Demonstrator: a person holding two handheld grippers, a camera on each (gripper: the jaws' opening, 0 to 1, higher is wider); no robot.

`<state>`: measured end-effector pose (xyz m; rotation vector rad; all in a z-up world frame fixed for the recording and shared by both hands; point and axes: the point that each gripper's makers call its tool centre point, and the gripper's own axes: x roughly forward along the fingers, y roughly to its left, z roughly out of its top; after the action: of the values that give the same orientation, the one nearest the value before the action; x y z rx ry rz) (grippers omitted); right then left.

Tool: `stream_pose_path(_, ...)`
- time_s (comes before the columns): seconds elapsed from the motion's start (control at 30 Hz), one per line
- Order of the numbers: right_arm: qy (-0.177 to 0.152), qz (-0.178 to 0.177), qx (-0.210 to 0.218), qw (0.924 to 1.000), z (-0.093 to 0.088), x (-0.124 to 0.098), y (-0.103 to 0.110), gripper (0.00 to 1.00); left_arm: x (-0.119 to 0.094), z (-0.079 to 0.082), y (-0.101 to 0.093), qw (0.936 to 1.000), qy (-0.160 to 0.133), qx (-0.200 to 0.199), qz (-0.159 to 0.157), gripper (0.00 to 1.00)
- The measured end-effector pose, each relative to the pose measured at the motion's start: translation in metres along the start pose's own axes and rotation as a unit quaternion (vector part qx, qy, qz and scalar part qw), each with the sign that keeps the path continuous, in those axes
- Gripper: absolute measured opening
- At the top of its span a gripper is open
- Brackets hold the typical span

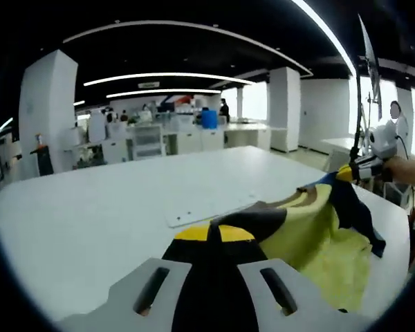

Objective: Fold the garment on the visible template until the final outline fits inside the template.

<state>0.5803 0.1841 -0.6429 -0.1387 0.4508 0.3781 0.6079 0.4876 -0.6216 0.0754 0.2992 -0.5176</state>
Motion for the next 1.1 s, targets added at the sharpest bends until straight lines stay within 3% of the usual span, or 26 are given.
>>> stream_pose_path(0.1, 0.008, -0.007, 0.007, 0.9999, -0.006, 0.020, -0.005, 0.00, 0.020, -0.010, 0.008, 0.9999, 0.010, -0.002, 0.000, 0.00)
stream_pose_path(0.2, 0.021, -0.010, 0.019, 0.9995, -0.016, 0.039, -0.010, 0.00, 0.040, -0.027, 0.017, 0.9991, 0.040, 0.011, 0.005, 0.00)
stream_pose_path(0.47, 0.056, -0.019, 0.018, 0.9981, -0.041, 0.069, -0.017, 0.00, 0.074, -0.058, 0.026, 0.9954, 0.091, 0.031, -0.002, 0.00)
stream_pose_path(0.87, 0.080, -0.022, 0.040, 0.9957, -0.060, 0.086, -0.021, 0.00, 0.084, -0.087, 0.038, 0.9896, 0.136, 0.045, 0.005, 0.00)
stream_pose_path(1.0, 0.081, -0.016, 0.057, 0.9950, -0.059, 0.083, -0.020, 0.14, 0.079, -0.088, 0.039, 0.9888, 0.140, 0.050, 0.007, 0.03)
stream_pose_path(1.1, 0.082, -0.009, 0.056, 0.9950, -0.054, 0.075, -0.017, 0.26, 0.071, -0.087, 0.044, 0.9888, 0.141, 0.046, 0.017, 0.14)
